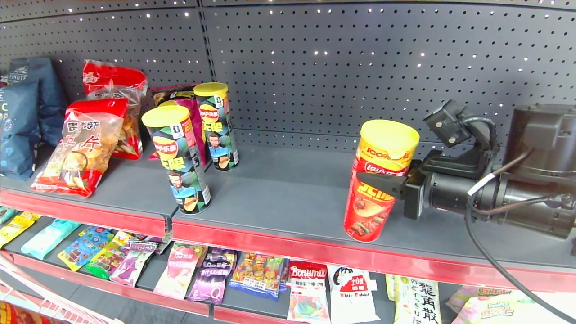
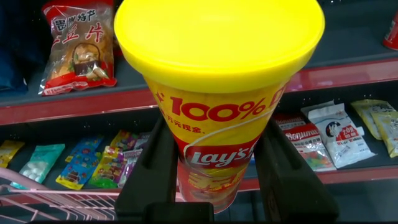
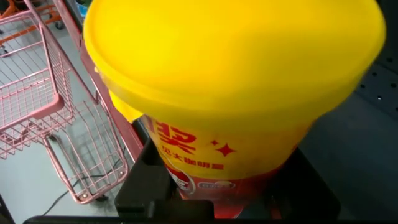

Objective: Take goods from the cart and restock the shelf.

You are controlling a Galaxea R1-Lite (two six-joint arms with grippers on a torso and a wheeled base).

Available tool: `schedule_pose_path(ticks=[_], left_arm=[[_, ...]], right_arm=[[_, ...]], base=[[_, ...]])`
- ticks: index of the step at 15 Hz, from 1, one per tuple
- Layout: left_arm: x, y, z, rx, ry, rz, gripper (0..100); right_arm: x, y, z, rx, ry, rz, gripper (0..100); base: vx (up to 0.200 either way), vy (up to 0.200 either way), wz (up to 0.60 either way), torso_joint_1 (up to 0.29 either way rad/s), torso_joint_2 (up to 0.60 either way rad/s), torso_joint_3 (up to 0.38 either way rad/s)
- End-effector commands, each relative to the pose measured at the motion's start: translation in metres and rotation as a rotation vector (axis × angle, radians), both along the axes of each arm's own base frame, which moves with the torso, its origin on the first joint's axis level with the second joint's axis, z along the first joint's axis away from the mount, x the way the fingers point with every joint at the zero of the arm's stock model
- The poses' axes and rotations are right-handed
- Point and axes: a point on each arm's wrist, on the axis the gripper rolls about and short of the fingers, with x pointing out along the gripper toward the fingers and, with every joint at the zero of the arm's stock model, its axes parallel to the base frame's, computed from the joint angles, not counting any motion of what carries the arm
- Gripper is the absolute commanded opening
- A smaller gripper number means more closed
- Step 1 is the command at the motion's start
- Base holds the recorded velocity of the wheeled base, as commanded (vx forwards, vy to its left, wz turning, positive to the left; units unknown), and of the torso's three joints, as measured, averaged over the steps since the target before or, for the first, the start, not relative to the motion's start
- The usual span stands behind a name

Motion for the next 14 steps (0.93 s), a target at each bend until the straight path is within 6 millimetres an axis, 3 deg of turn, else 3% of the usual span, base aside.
schedule_pose_path(ticks=[1, 14], left_arm=[[0.0001, 0.0, 0.0004, -0.001, 0.0, 0.0, 0], [0.0008, -0.0002, -0.0012, 0.001, 0.006, -0.003, 0]], right_arm=[[-0.0055, -0.0023, -0.0018, -0.003, 0.004, 0.003, 0], [-0.0111, -0.0016, -0.0017, -0.002, 0.007, 0.013, 0]], base=[[0.0, 0.0, 0.0, 0.0, 0.0, 0.0], [0.0, 0.0, 0.0, 0.0, 0.0, 0.0]])
